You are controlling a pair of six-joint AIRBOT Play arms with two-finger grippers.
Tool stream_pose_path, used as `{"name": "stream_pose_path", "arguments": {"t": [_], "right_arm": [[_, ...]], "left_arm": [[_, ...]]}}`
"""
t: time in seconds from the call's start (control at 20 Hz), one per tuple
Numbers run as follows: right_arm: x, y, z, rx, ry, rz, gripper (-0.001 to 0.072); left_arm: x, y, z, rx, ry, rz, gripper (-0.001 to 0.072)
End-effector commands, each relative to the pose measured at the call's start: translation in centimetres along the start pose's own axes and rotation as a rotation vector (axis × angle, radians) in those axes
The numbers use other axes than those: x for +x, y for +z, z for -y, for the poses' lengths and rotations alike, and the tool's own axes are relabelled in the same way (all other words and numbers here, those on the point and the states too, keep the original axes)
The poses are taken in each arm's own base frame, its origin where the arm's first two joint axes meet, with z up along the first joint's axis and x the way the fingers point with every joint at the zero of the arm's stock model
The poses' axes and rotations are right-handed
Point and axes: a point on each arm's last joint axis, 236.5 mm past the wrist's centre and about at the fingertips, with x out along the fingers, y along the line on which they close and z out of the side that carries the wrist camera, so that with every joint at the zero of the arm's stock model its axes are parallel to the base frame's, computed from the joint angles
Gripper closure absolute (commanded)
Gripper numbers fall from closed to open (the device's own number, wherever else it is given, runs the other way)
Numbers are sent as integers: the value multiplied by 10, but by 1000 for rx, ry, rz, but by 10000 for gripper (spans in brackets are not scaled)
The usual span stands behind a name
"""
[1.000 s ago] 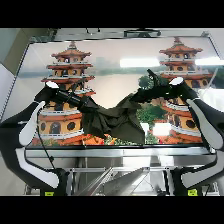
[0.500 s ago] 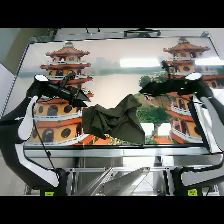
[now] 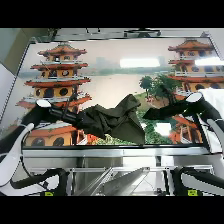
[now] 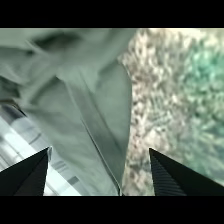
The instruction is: Fold the shirts.
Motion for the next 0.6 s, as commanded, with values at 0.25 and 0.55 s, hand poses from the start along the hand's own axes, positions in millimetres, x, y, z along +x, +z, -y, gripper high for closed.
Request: {"name": "stream_pose_path", "arguments": {"t": [0.25, 0.55], "right_arm": [[32, -21, -1, -29, -27, -52, 23], [32, -17, 3, -30, -41, -34, 37]], "left_arm": [[55, 29, -40, 24, 180, 116, 161], [38, 49, 9, 140, 121, 94, 707]]}}
